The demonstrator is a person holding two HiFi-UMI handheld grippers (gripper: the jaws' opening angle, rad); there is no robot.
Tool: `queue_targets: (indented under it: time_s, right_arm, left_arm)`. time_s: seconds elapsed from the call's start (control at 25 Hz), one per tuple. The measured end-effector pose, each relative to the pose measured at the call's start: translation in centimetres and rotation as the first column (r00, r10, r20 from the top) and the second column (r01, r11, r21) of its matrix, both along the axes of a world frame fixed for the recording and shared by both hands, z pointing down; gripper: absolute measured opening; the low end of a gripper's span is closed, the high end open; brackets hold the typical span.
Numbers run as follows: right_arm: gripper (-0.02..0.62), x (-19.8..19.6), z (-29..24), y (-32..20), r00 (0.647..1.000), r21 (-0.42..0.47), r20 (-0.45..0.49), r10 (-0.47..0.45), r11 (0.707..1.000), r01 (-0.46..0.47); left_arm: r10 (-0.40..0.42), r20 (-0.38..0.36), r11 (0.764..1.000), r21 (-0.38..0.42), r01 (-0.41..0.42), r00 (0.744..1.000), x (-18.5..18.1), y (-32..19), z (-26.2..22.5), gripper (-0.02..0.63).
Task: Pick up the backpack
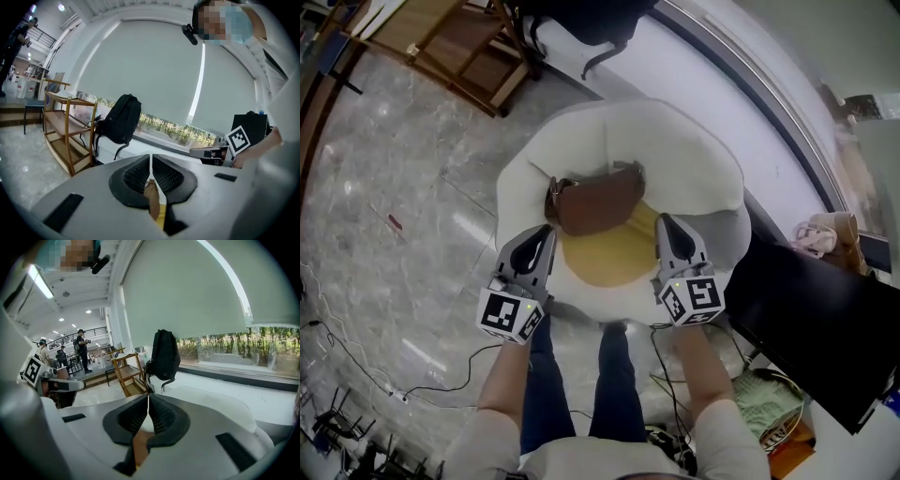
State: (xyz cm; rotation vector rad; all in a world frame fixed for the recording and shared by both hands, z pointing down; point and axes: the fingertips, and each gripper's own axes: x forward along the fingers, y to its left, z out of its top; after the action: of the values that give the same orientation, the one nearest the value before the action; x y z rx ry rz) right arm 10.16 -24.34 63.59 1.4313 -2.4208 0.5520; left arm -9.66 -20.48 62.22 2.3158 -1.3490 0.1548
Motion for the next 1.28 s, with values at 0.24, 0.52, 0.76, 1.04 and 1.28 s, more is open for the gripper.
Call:
queue_targets:
  time_s: [0.24,0.52,0.76,1.04,1.28]
  right_arm:
    - [0.031,0.2,3.4,-0.7,1.000,-0.002,-0.006,-0.016,1.000,0.016]
    - [0.031,-0.4,7.0,-1.8,0.998,-0.009,0.022,-0.059,0.998,0.060]
    - [0.031,0.2,10.6,-2.8,0.998,-0.032,0.009,-0.056,0.998,0.056]
    - [0.031,0.1,15.0,-3.1,0.997,-0.079,-0.017,-0.075,0.994,0.074]
    - [0.031,0.1,18.2,-3.3,0.994,-0.106,-0.050,-0.093,0.991,0.087]
  left_arm:
    - [-0.004,0.015,1.000,-0.026,0.005,1.000,0.2,-0.1,4.0,0.043]
    - [-0.030,0.042,0.998,-0.045,0.032,0.999,-0.3,-1.1,8.1,0.043]
    - [-0.035,0.047,0.998,-0.054,0.037,0.998,-0.2,-0.9,11.3,0.043]
    - [-0.048,0.047,0.996,-0.074,0.052,0.998,-0.3,-1.4,14.4,0.043]
    - [-0.062,0.061,0.991,-0.118,0.069,0.996,-0.3,-1.5,18.0,0.043]
